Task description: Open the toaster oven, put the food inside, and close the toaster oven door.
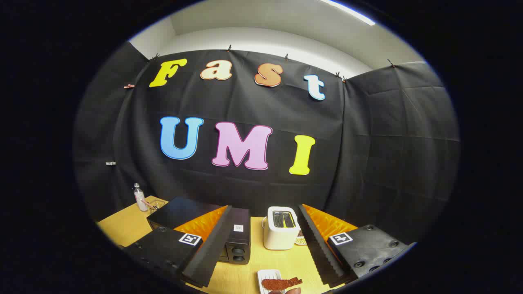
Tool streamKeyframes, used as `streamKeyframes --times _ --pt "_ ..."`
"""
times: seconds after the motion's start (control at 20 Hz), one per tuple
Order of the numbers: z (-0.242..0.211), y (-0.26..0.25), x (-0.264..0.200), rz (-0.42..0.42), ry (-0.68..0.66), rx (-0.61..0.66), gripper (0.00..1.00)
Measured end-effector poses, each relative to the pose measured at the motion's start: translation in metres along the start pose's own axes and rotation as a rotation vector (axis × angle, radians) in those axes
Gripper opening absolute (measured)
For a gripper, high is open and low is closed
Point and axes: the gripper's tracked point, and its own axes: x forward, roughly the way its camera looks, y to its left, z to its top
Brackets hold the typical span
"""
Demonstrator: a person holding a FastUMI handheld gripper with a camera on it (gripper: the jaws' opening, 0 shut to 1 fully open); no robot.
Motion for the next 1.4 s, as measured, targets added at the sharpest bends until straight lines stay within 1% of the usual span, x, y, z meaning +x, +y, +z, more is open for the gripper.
streamKeyframes --times 0.7,0.85,1.05,1.4 --pt "0.001 0.001 -0.001 -0.008 -0.005 0.011 0.97" --pt "-0.001 0.009 -0.003 0.001 -0.001 0.013 0.97" --pt "-0.009 0.039 -0.001 0.043 0.012 0.020 0.97" --pt "-0.033 0.124 0.017 0.135 0.048 0.061 0.97"
